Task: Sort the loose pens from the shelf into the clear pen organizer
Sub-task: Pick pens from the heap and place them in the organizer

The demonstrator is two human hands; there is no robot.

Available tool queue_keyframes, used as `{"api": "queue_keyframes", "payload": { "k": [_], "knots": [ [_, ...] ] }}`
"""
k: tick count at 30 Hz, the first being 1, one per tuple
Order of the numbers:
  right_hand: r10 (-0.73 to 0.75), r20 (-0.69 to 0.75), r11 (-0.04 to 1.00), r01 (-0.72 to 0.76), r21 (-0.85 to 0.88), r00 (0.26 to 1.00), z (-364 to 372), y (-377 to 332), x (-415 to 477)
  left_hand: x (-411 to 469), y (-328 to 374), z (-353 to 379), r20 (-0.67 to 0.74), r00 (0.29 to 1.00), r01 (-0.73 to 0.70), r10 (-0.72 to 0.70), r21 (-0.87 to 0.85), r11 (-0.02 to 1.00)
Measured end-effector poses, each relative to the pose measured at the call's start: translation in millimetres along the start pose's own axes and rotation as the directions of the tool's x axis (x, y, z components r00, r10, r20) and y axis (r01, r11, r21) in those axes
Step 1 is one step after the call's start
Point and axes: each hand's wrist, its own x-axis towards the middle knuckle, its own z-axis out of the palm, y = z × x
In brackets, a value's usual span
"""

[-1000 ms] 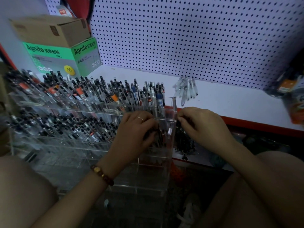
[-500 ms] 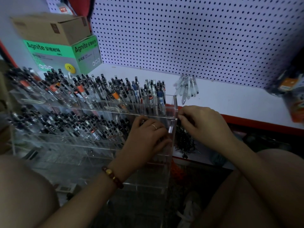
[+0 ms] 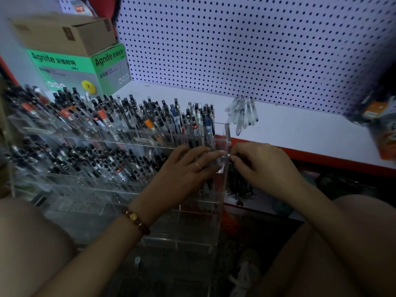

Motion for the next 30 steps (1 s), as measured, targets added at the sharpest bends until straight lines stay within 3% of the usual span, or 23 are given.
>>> {"api": "queue_keyframes", "payload": {
  "k": [6, 11, 16, 20, 24, 30],
  "knots": [
    [-0.004, 0.002, 1.000, 0.004, 0.020, 1.000, 0.3, 1.5, 1.1, -3.3, -0.7, 1.0, 0.017, 0.997, 0.076, -0.077, 0.013, 0.997],
    [0.027, 0.057, 0.999, -0.029, 0.034, 0.998, -1.4, 3.8, 2.3, 2.1, 2.7, -9.8, -0.042, 0.987, 0.147, -0.155, -0.160, 0.976],
    [0.225, 0.062, 0.946, -0.233, 0.226, 0.972, -28.9, 26.1, 25.3, 33.8, -17.8, -52.4, -0.176, 0.939, 0.211, -0.297, -0.390, 0.897],
    [0.407, 0.259, 0.780, -0.481, 0.400, 0.876, -41.7, 75.8, 61.0, 65.0, -38.1, -79.6, -0.103, 0.932, 0.252, -0.348, -0.504, 0.826],
    [0.554, 0.242, 0.699, -0.603, 0.384, 0.797, -13.4, 118.4, 90.2, 95.1, -51.1, -83.6, -0.045, 0.942, 0.243, -0.333, -0.596, 0.766],
    [0.604, 0.115, 0.766, -0.614, 0.191, 0.789, 30.9, 142.7, 118.6, 118.9, -50.5, -74.4, 0.047, 0.965, 0.228, -0.258, -0.632, 0.741]
  ]
}}
